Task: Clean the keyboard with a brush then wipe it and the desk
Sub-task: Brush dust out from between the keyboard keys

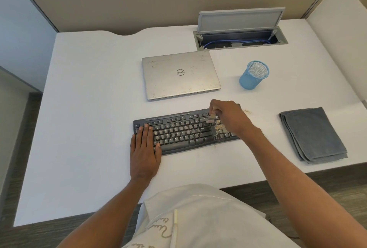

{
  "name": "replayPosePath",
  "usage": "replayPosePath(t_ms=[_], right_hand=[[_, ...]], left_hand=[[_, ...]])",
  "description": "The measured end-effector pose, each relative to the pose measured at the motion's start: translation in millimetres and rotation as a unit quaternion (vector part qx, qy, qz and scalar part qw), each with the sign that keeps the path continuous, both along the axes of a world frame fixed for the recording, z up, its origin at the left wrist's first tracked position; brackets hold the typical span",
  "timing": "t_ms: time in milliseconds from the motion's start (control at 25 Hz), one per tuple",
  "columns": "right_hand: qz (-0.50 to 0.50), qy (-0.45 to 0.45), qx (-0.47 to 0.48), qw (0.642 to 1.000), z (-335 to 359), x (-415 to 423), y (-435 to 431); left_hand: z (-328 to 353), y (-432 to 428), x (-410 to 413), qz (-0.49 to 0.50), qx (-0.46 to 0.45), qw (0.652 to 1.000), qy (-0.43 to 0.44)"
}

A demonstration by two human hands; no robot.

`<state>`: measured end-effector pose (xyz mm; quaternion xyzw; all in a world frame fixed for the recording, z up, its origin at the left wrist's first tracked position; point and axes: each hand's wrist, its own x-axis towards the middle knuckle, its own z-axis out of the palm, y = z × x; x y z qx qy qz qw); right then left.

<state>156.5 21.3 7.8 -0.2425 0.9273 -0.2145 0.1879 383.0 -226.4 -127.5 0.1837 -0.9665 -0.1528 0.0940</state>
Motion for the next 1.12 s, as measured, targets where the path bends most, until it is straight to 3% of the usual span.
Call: replayPosePath(t_ms=[240,320,520,720,840,1000,1120], right_hand=[[-0.023,0.081,0.085,0.993,6.1,-12.9,23.0],[-0.03,0.097,0.05,0.994,8.8,-12.2,19.2],[-0.013,0.014,-0.056,0.998,3.8,-6.0,-1.3],[-0.05,0.022,0.013,0.998,-5.6,-13.3,20.3],[-0.068,0.089,0.066,0.991,6.2,-9.9,25.9],[-0.145,0.081,-0.084,0.983,4.2,4.5,8.2],[-0.168,0.068,-0.091,0.979,-9.3,13.8,0.6]], left_hand=[[-0.3,-0.6,-0.2,-0.004,-0.003,1.0,-0.003],[0.0,-0.5,-0.5,-0.003,-0.003,1.0,-0.002],[0.3,-1.0,-0.2,-0.003,-0.003,1.0,-0.006],[0.8,-0.4,-0.4,-0.002,-0.003,1.0,-0.011],[0.3,-0.2,-1.1,-0.003,-0.003,1.0,-0.01],[0.1,-0.4,-0.4,-0.003,-0.003,1.0,-0.01],[0.6,-0.6,-0.7,-0.002,-0.003,1.0,-0.012]])
